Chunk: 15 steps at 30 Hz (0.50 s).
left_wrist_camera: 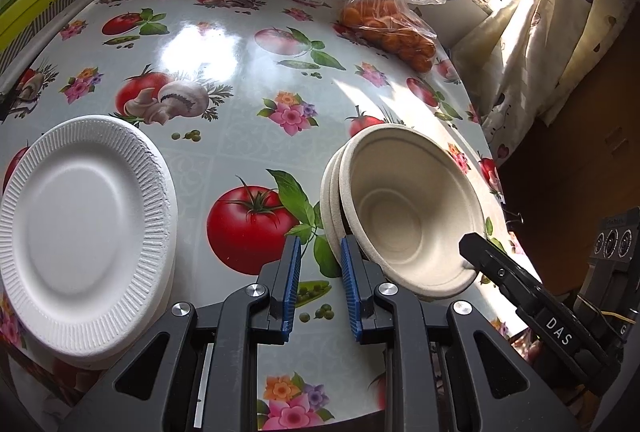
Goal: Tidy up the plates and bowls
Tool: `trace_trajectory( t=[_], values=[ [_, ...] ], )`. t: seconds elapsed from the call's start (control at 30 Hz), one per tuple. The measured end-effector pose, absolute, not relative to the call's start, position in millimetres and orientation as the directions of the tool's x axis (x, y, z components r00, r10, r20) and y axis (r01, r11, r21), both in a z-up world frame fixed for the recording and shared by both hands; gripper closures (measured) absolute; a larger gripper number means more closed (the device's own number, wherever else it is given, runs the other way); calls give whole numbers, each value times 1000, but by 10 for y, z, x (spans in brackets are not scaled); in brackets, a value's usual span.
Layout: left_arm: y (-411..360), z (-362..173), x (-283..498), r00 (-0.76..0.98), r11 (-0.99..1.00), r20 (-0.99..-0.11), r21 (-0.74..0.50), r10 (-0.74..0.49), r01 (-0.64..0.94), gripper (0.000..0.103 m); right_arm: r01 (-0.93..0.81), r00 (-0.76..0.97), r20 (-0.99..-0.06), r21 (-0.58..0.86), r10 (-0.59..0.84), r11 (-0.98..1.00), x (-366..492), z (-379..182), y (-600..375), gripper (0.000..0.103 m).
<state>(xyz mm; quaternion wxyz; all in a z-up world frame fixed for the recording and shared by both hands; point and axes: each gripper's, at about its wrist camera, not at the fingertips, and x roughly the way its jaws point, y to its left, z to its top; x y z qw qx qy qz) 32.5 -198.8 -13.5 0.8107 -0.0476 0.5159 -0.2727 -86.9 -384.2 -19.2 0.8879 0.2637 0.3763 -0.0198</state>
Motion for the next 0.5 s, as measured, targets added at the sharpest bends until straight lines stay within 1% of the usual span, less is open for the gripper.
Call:
trace_trajectory(
  t=[0.03,0.07,0.13,0.5],
  values=[
    [-1985,-135,329,320,847,-811,-357,-490,393,82,232,715,-680,450,162,862,-867,-190,-3836,75],
    [-1986,-139,333,320,849,-812,-355,-488,391,82,230,715,-681,444,159,866,-864,-184,-3826,71],
    [-1977,-146,339,322,853,-816,-349,-481,388,82,239,710,-690,423,140,874,-859,-181,-3807,59],
    [-1957,-154,344,321,850,-813,-356,-486,388,82,254,705,-697,423,133,870,-857,-227,-3806,58]
  ],
)
